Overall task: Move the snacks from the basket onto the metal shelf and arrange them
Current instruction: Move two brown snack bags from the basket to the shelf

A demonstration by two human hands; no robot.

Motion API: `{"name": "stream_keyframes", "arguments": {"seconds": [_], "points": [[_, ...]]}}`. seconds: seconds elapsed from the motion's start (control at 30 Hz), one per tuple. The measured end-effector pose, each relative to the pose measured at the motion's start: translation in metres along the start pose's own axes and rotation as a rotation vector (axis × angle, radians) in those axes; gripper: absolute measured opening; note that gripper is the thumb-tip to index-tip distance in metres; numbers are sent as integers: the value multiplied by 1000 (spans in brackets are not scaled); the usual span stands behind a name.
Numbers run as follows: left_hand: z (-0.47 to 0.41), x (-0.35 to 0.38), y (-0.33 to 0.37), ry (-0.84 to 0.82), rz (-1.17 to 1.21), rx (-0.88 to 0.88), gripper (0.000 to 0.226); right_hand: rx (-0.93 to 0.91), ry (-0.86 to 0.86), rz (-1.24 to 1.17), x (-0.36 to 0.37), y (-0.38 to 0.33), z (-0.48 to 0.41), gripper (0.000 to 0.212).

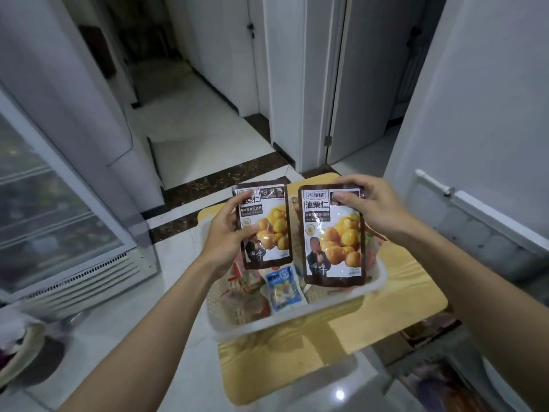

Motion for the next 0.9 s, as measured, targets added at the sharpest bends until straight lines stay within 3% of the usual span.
{"name": "stream_keyframes", "arguments": {"seconds": [0.47, 0.9], "points": [[120, 107, 46, -331, -53, 77, 63, 49, 415, 61, -90, -97, 192, 13], [275, 312, 84, -768, -51, 134, 59, 69, 822, 205, -211, -190, 428, 13]]}}
Point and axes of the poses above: each hand's wrist, its own z-axis away from the middle knuckle, its own x-axis out of the palm, y = z × x, the point moved 7 cm from there along -z, towards the middle knuckle, and after that the axes turned 6 degrees about -x, right-handed, at the moved point
